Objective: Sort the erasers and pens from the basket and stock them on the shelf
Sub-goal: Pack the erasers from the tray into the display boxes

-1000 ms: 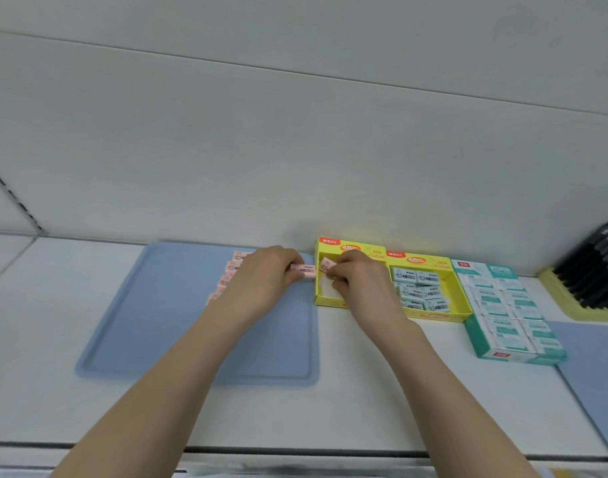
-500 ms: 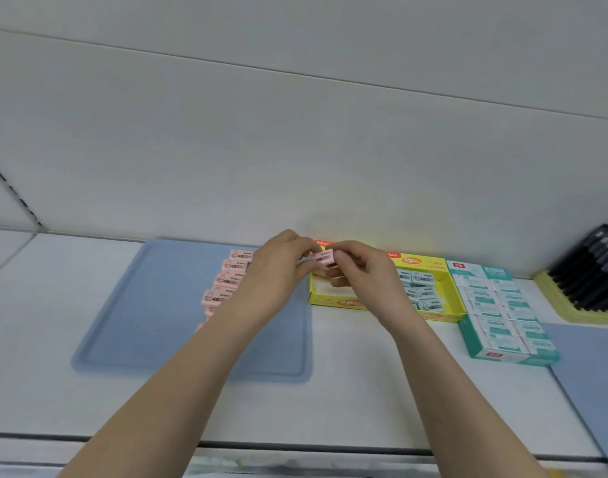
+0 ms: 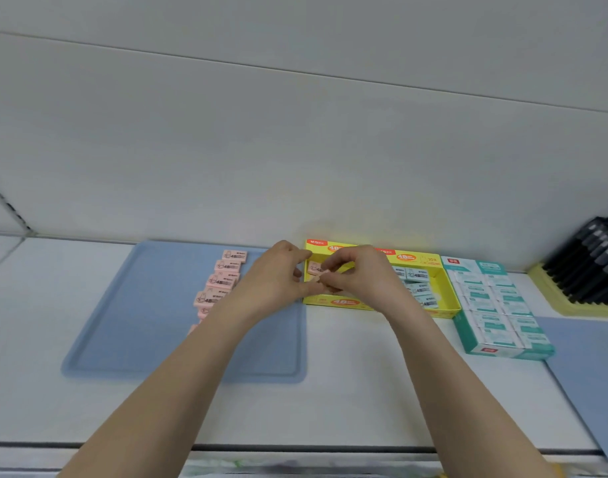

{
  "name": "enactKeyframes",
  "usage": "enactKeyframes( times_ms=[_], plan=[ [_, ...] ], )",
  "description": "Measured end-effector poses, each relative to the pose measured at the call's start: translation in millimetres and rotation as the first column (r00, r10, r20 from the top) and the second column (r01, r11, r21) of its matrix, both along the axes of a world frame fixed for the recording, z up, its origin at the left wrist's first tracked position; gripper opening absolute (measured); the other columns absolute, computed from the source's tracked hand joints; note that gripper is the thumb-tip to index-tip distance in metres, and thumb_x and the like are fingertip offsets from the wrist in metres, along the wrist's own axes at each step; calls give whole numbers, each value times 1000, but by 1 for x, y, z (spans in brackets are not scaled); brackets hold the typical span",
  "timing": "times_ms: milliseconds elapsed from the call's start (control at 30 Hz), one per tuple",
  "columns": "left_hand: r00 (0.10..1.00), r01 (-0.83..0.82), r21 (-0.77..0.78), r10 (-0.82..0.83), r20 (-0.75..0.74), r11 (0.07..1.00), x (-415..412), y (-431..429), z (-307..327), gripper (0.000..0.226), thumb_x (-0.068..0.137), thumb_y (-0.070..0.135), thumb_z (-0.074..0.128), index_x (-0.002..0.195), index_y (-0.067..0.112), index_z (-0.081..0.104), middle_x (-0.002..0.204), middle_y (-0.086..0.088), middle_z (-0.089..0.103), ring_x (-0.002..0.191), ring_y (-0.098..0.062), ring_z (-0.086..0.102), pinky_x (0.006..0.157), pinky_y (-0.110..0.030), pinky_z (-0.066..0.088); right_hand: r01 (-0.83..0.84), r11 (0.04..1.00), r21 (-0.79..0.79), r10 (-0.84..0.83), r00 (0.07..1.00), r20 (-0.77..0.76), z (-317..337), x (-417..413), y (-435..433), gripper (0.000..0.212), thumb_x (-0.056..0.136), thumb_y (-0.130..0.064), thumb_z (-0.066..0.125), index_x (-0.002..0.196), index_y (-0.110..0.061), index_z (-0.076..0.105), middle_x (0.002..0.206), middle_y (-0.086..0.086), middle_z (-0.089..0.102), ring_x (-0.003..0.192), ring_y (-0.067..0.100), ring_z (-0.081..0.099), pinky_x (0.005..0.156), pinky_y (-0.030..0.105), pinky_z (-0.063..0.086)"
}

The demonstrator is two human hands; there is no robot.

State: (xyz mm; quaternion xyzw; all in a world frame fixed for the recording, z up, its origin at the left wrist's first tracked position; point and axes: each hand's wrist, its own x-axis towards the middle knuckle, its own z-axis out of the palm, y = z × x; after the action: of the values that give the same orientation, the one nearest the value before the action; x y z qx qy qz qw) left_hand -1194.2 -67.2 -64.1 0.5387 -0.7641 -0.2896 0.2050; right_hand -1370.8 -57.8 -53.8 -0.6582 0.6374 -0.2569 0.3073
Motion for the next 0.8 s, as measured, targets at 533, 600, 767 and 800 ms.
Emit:
enactKeyframes(
  times_ms=[533,600,767,800],
  plan=[
    [993,50,118,-37,-113,992,8,-6,-5,83,71,34,84,143,21,45,123,9,46,96,-3,62,91,-26,52,-57,998,-36,44,954,-297,-1,1,-8,21,71,-28,83,90,-24,74,83,-7,68,73,9,62,65,24,45],
    [991,56,123,-40,-127,991,9,-6,-7,84,71,34,84,144,21,45,123,9,46,97,-3,62,91,-27,52,-83,996,-16,73,938,-338,-3,4,-7,25,70,-28,84,92,-23,74,87,-6,68,79,12,64,70,25,46],
    [985,50,136,-26,-172,989,9,-5,-10,83,71,31,84,143,20,45,124,8,47,98,-4,63,92,-26,51,-92,992,-91,47,912,-408,-10,13,-10,17,75,-25,79,92,-22,75,88,-3,72,85,15,65,67,24,38],
    [985,47,135,-24,-171,990,9,-5,-10,83,71,31,84,143,20,45,124,8,47,98,-4,63,92,-25,51,-96,990,-107,43,908,-417,-13,13,-10,16,76,-26,78,92,-23,75,88,-3,72,85,15,65,66,25,37]
  ],
)
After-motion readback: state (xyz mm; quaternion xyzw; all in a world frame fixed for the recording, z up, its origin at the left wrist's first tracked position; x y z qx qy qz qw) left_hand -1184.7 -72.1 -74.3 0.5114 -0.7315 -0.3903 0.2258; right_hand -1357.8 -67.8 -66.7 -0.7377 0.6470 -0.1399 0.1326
